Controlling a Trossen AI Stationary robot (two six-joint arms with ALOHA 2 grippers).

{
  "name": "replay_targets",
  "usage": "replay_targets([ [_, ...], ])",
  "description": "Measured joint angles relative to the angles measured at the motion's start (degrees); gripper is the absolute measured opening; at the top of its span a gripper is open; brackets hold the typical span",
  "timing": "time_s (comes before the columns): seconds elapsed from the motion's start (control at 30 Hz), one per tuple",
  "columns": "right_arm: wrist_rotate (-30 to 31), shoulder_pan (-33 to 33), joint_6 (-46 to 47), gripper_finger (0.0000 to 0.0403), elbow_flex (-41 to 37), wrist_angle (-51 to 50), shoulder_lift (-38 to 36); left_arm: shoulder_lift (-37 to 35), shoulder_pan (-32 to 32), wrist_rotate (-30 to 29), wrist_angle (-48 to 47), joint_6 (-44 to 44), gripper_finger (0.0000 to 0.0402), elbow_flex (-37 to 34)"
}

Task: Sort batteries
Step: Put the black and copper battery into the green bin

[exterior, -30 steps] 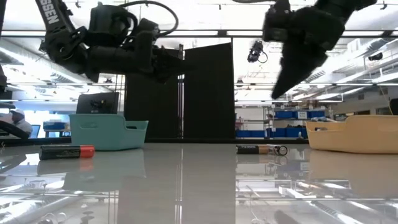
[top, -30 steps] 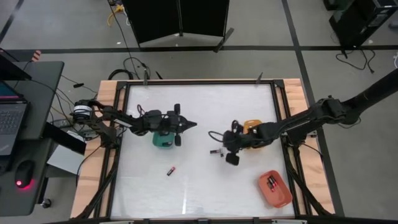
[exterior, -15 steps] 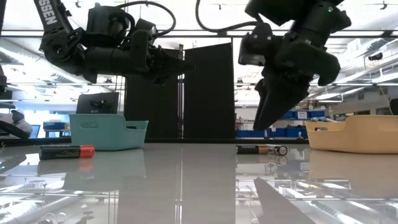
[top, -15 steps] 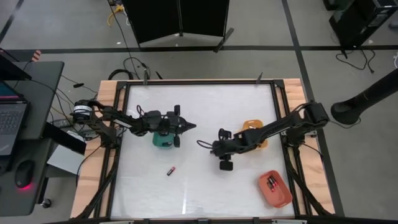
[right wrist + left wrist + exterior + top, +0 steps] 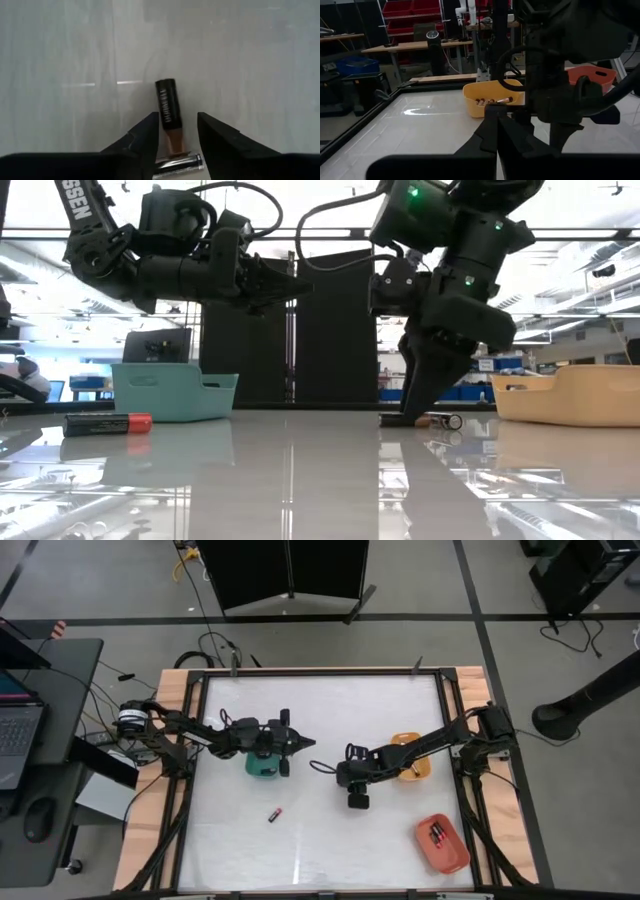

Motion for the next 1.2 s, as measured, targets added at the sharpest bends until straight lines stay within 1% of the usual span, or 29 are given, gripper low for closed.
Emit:
replay_targets([
  [0.1,-0.6,0.0,0.0,0.0116,0.0,-0.2,0.0,0.0,0.0,0.0,0.0,0.0,0.0008,0.0],
  [0.3,-1.7,0.0,-0.1,0.0036,0.1,0.3,-0.2,0.0,0.0,0.0,0.0,-0.1,0.0008,0.0],
  [0.37,-1.7,0.1,-0.7,0.0022,0.1,0.4,-0.2,0.0,0.0,0.0,0.0,-0.2,0.0008,0.0],
  [0.43,-1.7,0.0,-0.8,0.0016,0.1,0.8,-0.2,0.0,0.0,0.0,0.0,-0.2,0.0008,0.0],
  [0.5,-1.7,0.0,-0.8,0.0019,0.1,0.8,-0.2,0.0,0.0,0.0,0.0,-0.2,0.0008,0.0],
  [0.57,-1.6,0.0,-0.7,0.0029,0.1,0.8,-0.2,0.0,0.0,0.0,0.0,-0.2,0.0008,0.0],
  [0.83,-1.6,0.0,-0.5,0.0101,-0.1,0.8,0.0,0.0,0.0,0.0,0.0,-0.3,0.0008,0.0],
  [0.93,-1.6,0.0,-0.5,0.0119,-0.1,1.0,0.0,0.0,0.0,0.0,0.0,-0.3,0.0008,0.0],
  [1.07,-1.6,0.0,-0.5,0.0124,-0.5,1.4,0.0,0.0,0.0,0.0,0.0,-0.3,0.0008,0.0],
  [1.2,-1.6,-0.5,0.2,0.011,-2.2,2.6,0.0,0.0,0.0,0.0,0.0,-0.3,0.0008,0.0],
])
